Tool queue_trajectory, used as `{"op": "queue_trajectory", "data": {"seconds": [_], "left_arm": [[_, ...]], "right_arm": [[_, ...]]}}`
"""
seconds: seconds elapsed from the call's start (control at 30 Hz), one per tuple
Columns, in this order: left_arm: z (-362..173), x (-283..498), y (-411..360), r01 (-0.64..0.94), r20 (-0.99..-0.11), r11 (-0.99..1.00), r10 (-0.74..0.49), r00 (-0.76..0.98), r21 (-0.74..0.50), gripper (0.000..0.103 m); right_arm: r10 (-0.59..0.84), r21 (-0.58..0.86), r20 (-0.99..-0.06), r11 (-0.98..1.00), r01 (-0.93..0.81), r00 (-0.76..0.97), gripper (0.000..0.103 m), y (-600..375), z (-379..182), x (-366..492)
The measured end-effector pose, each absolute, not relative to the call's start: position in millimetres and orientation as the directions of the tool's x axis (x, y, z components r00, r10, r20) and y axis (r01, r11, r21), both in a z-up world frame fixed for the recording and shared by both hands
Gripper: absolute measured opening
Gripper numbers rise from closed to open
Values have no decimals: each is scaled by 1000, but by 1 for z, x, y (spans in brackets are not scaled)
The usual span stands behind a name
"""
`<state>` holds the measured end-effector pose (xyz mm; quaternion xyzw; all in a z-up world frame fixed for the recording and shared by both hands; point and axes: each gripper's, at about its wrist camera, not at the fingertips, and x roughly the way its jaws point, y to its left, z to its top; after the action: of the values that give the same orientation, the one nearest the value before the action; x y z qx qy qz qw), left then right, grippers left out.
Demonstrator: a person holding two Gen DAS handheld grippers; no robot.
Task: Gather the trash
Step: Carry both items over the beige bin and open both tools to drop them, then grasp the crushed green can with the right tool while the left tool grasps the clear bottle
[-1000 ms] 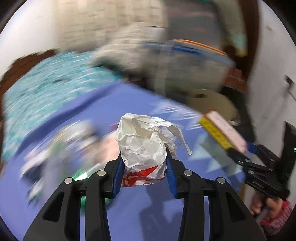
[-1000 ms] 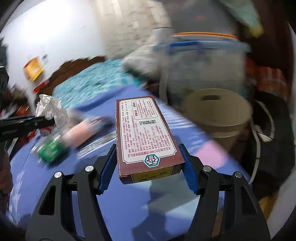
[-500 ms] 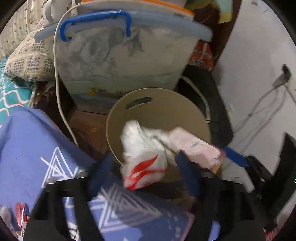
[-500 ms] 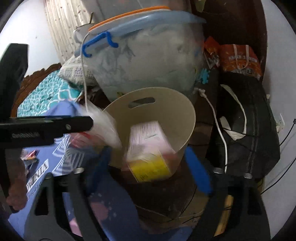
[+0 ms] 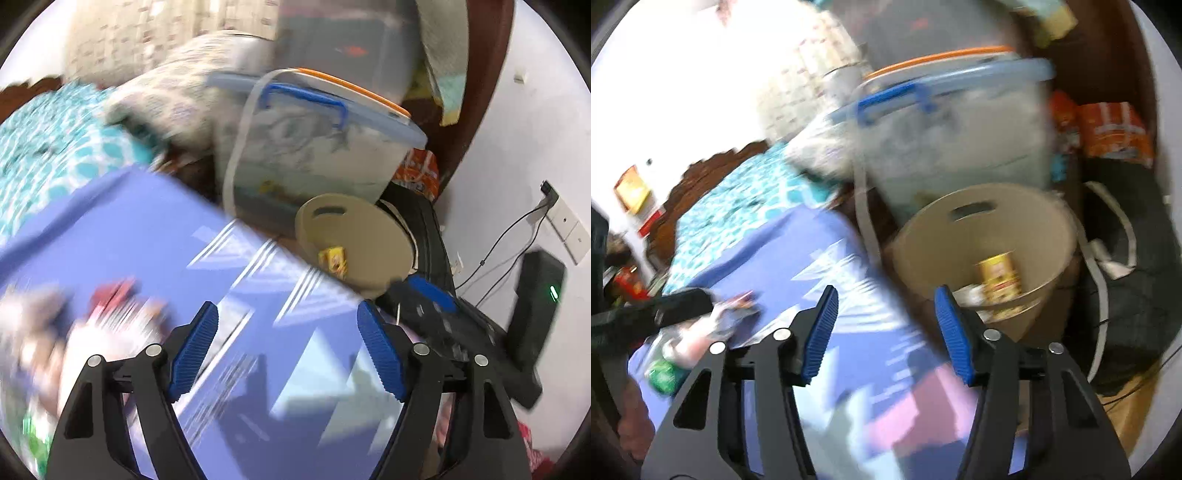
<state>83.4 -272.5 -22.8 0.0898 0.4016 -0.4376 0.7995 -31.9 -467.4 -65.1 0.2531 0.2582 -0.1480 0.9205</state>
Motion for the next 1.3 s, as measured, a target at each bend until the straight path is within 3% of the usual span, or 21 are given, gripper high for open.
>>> {"op": "queue_trajectory", "data": {"seconds": [0.23, 0.37, 0.5, 0.57, 0.8, 0.83, 0.87, 1.1, 1.3], "left_arm": [[-48, 72, -96, 612, -758, 764, -519, 395, -204, 71], [-61, 86, -8, 460, -770, 842, -486, 415, -283, 62], [-58, 92, 53, 347, -739, 868, -488, 466, -355, 59], [-49, 98, 69, 326, -717, 875, -481, 504, -358, 60], [-23, 156, 53, 355, -709, 866, -494, 503, -351, 66], [-22, 167, 42, 367, -719, 868, -487, 496, -335, 70], [-22, 178, 29, 382, -734, 869, -477, 482, -314, 71], [-49, 211, -25, 419, -847, 901, -306, 434, -111, 73], [-65, 205, -23, 424, -859, 906, -236, 455, -25, 70]], "right_arm": [[133, 464, -596, 862, 204, 792, 56, -351, -81, 12], [372, 579, -600, 813, 64, 708, 57, -289, -90, 53], [464, 640, -592, 768, 34, 659, 58, -255, -92, 86], [528, 713, -568, 698, 59, 631, 67, -247, -99, 97], [523, 730, -595, 669, 139, 611, 66, -225, -114, 120], [520, 725, -599, 675, 137, 608, 54, -218, -114, 123], [508, 707, -616, 693, 139, 602, 28, -211, -115, 126], [486, 705, -605, 695, 141, 631, 25, -215, -106, 91], [473, 709, -596, 688, 151, 649, 24, -248, -102, 35]]}}
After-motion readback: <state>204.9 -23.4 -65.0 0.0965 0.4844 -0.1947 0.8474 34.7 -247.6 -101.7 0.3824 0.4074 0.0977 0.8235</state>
